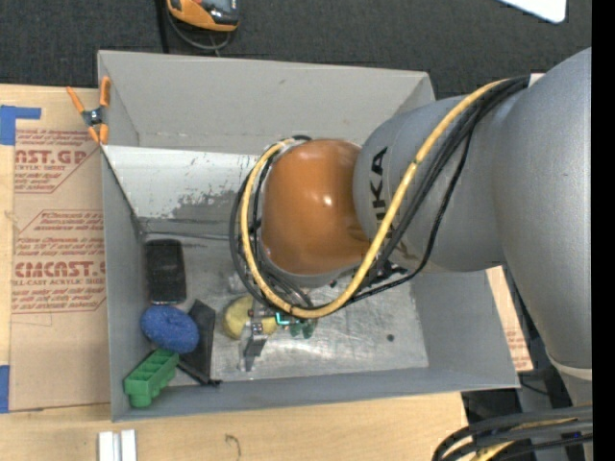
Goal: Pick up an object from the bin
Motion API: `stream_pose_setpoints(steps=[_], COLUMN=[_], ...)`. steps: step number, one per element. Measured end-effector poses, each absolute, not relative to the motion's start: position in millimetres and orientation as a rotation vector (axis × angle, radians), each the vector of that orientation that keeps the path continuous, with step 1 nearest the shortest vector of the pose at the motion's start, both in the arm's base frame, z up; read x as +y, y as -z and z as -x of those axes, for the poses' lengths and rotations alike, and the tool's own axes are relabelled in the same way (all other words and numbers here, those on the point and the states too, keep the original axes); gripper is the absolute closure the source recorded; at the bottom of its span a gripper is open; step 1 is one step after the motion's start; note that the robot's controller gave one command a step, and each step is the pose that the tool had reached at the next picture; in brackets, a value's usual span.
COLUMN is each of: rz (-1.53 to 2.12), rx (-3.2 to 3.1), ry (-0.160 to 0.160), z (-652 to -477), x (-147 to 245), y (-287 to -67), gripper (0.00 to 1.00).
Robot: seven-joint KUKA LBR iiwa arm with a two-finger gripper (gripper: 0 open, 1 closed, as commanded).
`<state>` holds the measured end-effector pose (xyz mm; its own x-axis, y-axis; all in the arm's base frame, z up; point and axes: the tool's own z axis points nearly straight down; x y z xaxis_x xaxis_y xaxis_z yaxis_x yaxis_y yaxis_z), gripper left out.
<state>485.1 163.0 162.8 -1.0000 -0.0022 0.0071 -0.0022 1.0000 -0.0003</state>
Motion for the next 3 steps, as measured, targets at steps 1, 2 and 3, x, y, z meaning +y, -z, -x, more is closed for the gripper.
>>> stream_pose_setpoints(steps=[1,2,3], rz=[-0.001,-0.136,-0.198], rx=[-3.141,-3.141,-3.135], ry=[0.001,0.004,0.002], z=[-487.2,-505.6,-537.0], x=[162,130,111], y=[-166,-145,-81], gripper=[0.0,0.0,1.0])
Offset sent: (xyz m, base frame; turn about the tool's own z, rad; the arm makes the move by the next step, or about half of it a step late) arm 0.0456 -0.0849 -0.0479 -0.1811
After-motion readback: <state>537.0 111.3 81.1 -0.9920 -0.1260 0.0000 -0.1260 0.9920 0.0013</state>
